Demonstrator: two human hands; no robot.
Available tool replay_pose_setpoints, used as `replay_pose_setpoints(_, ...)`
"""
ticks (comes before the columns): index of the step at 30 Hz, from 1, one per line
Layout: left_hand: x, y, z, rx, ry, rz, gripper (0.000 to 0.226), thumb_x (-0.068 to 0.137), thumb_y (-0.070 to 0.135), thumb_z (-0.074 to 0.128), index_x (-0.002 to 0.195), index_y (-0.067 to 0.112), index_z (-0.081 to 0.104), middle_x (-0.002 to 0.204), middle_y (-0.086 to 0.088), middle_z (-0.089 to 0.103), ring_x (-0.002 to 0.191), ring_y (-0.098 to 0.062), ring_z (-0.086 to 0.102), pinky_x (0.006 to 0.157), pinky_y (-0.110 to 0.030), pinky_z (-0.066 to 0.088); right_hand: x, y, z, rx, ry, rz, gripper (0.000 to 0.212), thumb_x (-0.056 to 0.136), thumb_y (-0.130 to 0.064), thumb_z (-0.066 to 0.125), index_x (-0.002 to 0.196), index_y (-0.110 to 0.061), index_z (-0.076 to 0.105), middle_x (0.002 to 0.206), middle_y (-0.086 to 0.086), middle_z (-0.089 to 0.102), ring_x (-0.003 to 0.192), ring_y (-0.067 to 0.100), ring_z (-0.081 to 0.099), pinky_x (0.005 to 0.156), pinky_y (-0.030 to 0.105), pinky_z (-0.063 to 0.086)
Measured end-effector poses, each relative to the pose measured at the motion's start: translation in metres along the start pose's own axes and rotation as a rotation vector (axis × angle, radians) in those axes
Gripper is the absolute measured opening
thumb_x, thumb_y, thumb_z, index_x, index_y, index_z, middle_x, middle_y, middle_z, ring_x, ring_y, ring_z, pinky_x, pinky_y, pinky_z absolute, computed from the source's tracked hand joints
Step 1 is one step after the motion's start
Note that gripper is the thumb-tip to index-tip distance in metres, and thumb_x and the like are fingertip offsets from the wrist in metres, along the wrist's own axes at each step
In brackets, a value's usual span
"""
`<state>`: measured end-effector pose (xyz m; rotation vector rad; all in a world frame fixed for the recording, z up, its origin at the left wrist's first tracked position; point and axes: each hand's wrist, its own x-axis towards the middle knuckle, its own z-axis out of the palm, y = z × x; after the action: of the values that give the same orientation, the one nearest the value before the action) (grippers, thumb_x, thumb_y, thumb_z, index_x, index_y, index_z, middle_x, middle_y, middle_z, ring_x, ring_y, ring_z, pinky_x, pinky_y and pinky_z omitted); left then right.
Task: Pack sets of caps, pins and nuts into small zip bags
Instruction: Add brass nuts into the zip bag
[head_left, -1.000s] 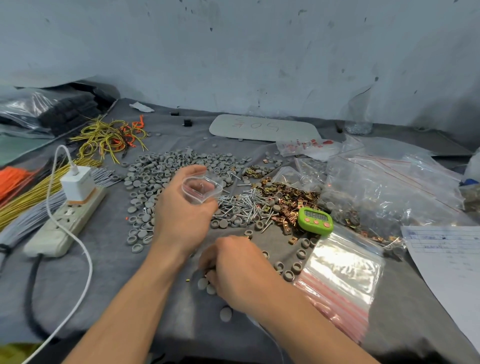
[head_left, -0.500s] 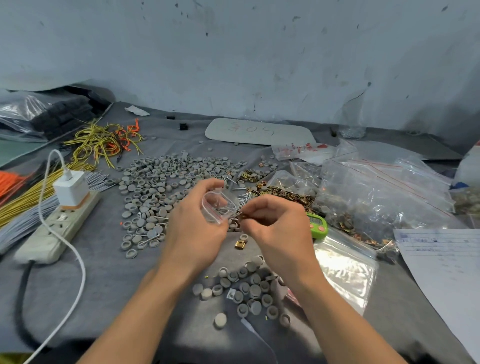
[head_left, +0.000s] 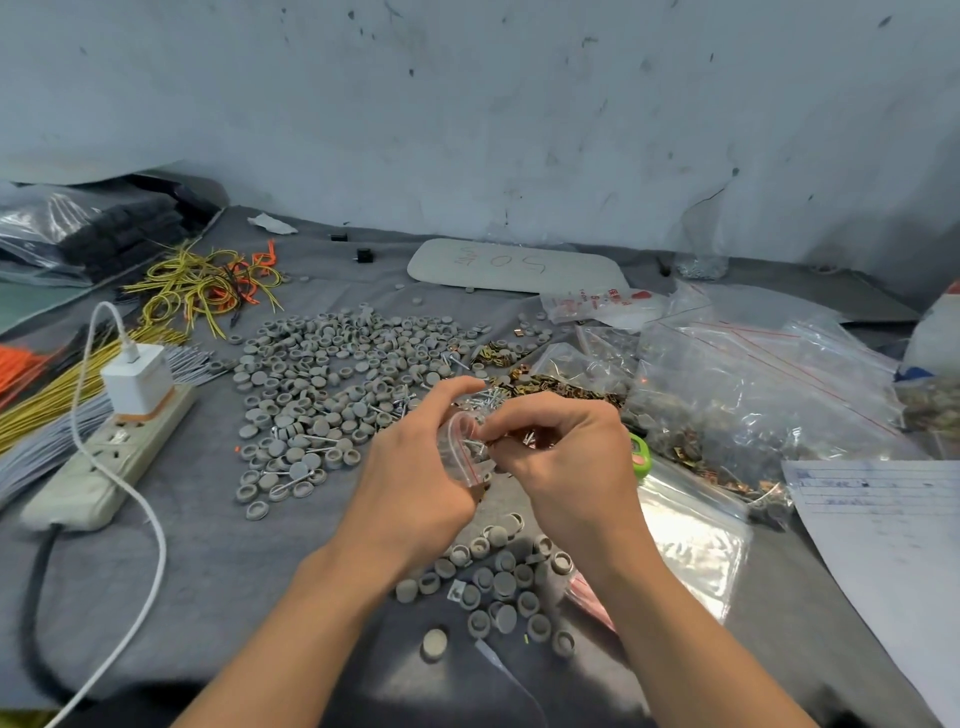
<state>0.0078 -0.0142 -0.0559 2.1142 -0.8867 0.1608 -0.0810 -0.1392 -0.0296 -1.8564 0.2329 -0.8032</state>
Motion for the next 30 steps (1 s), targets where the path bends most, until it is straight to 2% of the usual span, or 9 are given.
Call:
replay_pose_setpoints(6, -0.001, 0.002, -0.002, -0.052, 0.017, -0.003, 0.084, 0.070, 0.011, 0.082, 0.128, 0.061, 0.045, 0.093, 0.026, 0.069, 0.085, 0.009, 0.064, 0.064, -0.008, 0.047, -0.002, -0.006, 0.006, 0.000, -0.062, 0.016, 0.033, 0.079, 0.003, 0.080, 0.089, -0.027, 0.085, 0.084, -0.017, 0.079, 0.083, 0.002, 0.076, 0.078, 0.022, 0.061)
replay_pose_setpoints(9, -0.001, 0.003, -0.005, -0.050, 0.032, -0.001, 0.084, 0.071, 0.007, 0.085, 0.128, 0.057, 0.048, 0.093, 0.023, 0.068, 0.072, 0.012, 0.061, 0.059, -0.005, 0.043, 0.007, -0.003, -0.007, -0.015, 0.052, 0.055, 0.032, 0.086, -0.002, 0.080, 0.090, -0.033, 0.082, 0.084, -0.019, 0.078, 0.082, -0.001, 0.075, 0.076, 0.018, 0.060)
replay_pose_setpoints(13, 0.000, 0.002, -0.011, -0.077, 0.047, -0.013, 0.077, 0.076, 0.011, 0.084, 0.132, 0.050, 0.049, 0.098, 0.022, 0.069, 0.053, 0.003, 0.058, 0.056, -0.010, 0.044, 0.028, 0.012, -0.049, -0.414, 0.120, 0.262, 0.029, 0.090, -0.006, 0.077, 0.079, -0.033, 0.082, 0.076, -0.020, 0.076, 0.069, -0.003, 0.070, 0.057, 0.005, 0.049)
replay_pose_setpoints(15, -0.001, 0.003, -0.011, -0.078, 0.050, -0.021, 0.076, 0.077, 0.011, 0.084, 0.133, 0.049, 0.049, 0.100, 0.022, 0.068, 0.049, 0.004, 0.055, 0.054, -0.010, 0.044, 0.032, 0.020, -0.060, -0.686, 0.010, 0.353, 0.029, 0.090, -0.006, 0.072, 0.078, -0.031, 0.081, 0.085, -0.012, 0.078, 0.066, 0.004, 0.066, 0.058, 0.017, 0.052)
replay_pose_setpoints(17, -0.001, 0.004, -0.012, -0.070, 0.054, -0.026, 0.075, 0.078, 0.011, 0.084, 0.134, 0.046, 0.050, 0.099, 0.022, 0.067, 0.049, 0.005, 0.055, 0.054, -0.008, 0.043, 0.032, 0.024, -0.061, -0.867, -0.102, 0.404, 0.024, 0.089, -0.010, 0.070, 0.080, -0.029, 0.083, 0.090, -0.005, 0.079, 0.073, 0.014, 0.068, 0.071, 0.031, 0.060)
replay_pose_setpoints(20, -0.001, 0.005, -0.012, -0.053, 0.061, -0.034, 0.074, 0.078, 0.010, 0.084, 0.135, 0.044, 0.051, 0.097, 0.022, 0.067, 0.063, 0.004, 0.061, 0.060, -0.005, 0.043, 0.028, 0.026, -0.052, -1.039, -0.264, 0.412, 0.016, 0.088, -0.017, 0.069, 0.089, -0.024, 0.083, 0.091, 0.001, 0.078, 0.082, 0.024, 0.069, 0.080, 0.039, 0.062)
replay_pose_setpoints(23, -0.001, 0.006, -0.012, -0.061, 0.056, -0.045, 0.074, 0.078, 0.009, 0.083, 0.134, 0.044, 0.051, 0.098, 0.021, 0.067, 0.057, 0.000, 0.059, 0.055, -0.007, 0.043, 0.023, 0.028, -0.042, -1.150, -0.343, 0.366, 0.014, 0.088, -0.021, 0.070, 0.099, -0.021, 0.079, 0.093, 0.004, 0.075, 0.087, 0.029, 0.069, 0.078, 0.039, 0.060)
replay_pose_setpoints(27, 0.000, 0.006, -0.011, -0.058, 0.055, -0.046, 0.074, 0.077, 0.011, 0.084, 0.134, 0.046, 0.051, 0.098, 0.022, 0.067, 0.065, -0.002, 0.063, 0.058, -0.007, 0.043, 0.019, 0.025, -0.031, -1.208, -0.317, 0.316, 0.008, 0.087, -0.020, 0.073, 0.081, -0.017, 0.068, 0.071, 0.001, 0.062, 0.075, 0.031, 0.062, 0.061, 0.033, 0.045)
replay_pose_setpoints(30, 0.001, 0.005, -0.012, -0.053, 0.059, -0.043, 0.074, 0.077, 0.011, 0.084, 0.134, 0.045, 0.051, 0.097, 0.022, 0.067, 0.066, 0.000, 0.063, 0.058, -0.006, 0.043, 0.018, 0.023, -0.028, -1.134, -0.296, 0.327, 0.007, 0.087, -0.014, 0.070, 0.088, -0.020, 0.073, 0.081, 0.002, 0.071, 0.080, 0.030, 0.066, 0.066, 0.034, 0.051)
